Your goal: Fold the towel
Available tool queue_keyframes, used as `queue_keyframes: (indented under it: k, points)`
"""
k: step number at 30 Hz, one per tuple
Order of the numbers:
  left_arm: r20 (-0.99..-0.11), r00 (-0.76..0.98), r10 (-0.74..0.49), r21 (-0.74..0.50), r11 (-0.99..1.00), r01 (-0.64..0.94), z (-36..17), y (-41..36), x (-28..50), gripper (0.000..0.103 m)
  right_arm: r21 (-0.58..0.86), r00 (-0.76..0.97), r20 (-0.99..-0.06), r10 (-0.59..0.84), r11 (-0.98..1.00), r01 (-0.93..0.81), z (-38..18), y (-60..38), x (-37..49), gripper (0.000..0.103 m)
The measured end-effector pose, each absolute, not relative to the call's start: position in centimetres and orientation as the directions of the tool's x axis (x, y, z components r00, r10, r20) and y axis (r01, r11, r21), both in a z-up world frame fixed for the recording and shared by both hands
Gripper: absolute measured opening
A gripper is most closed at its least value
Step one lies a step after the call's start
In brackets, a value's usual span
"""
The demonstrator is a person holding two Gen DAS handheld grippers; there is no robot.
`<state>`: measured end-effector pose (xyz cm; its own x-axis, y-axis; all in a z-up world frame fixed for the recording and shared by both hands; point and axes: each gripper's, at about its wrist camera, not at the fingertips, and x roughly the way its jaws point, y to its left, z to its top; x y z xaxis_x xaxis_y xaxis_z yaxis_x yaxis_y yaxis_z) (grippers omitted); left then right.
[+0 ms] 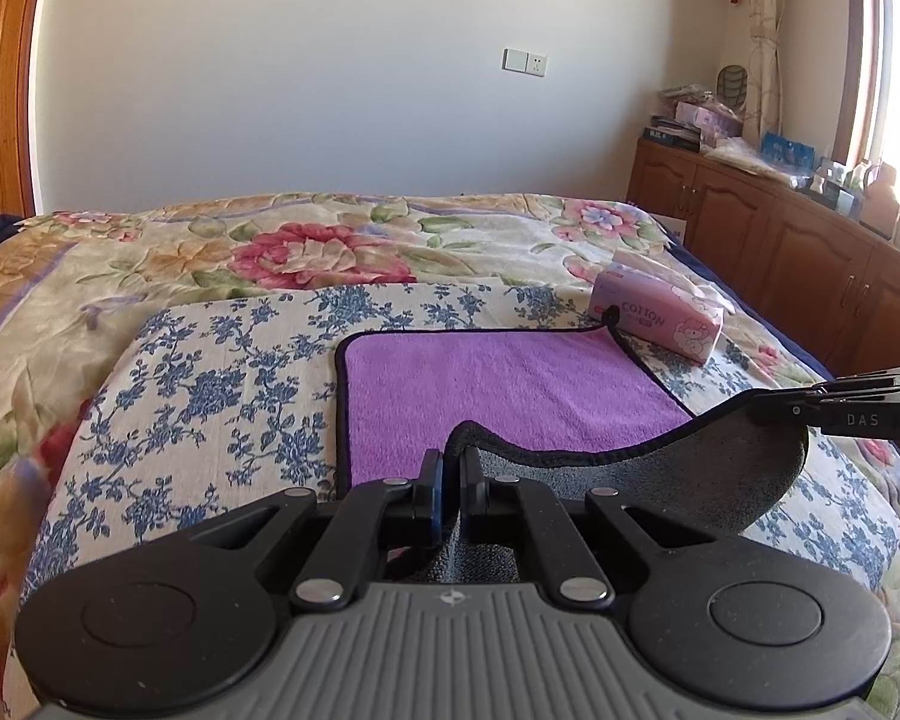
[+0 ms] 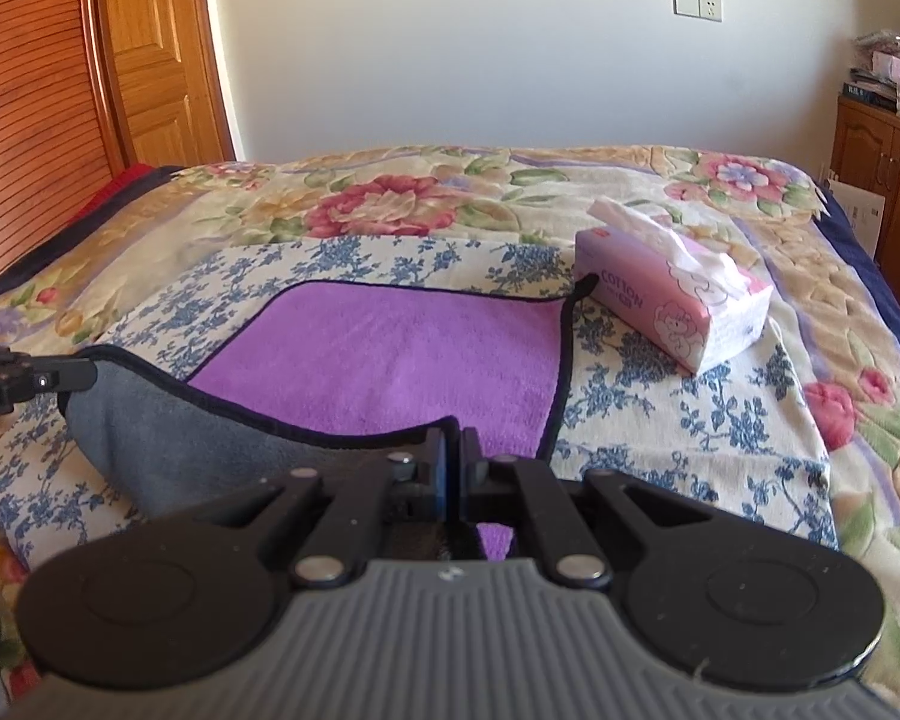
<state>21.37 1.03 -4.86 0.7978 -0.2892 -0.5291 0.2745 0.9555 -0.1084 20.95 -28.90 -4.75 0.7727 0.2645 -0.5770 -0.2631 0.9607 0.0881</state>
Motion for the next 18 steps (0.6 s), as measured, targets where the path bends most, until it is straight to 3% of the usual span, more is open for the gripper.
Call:
queue_keyframes:
  k: [18]
  points:
    - [-0.522, 0.805, -0.282, -0.109, 0.958, 0.265, -4.3, 1.3, 23.4, 0.006, 0.057, 0.785, -0.559, 0.267, 0.957, -0.285, -4.2, -28.9, 23.0, 0.005]
